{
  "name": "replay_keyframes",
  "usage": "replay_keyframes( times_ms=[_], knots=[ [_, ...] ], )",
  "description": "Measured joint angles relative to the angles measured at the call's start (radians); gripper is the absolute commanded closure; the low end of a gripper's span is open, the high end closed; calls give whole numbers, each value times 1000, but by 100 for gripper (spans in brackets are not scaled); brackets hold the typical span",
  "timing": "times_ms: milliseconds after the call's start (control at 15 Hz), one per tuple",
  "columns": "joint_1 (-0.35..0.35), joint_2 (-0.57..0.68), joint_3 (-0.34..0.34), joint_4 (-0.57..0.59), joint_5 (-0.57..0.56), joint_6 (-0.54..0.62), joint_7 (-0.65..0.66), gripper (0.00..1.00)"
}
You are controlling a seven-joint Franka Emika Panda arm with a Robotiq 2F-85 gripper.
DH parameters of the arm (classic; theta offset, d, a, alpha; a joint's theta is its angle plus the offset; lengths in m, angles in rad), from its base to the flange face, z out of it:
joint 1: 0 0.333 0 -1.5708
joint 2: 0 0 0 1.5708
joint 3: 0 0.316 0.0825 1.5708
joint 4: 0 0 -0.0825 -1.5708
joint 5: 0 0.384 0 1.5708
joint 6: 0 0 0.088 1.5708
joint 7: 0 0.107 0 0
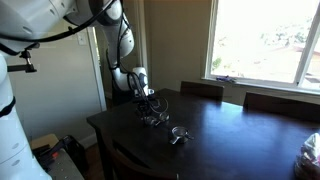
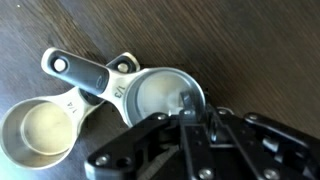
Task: Stack the cups
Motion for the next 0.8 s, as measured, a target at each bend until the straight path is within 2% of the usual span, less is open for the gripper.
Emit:
replay_keyframes(
  times_ms=[333,800],
  knots=[
    [0,1,0,3,3,-1,0,92],
    [2,-12,-4,-21,4,6,17,94]
  ],
)
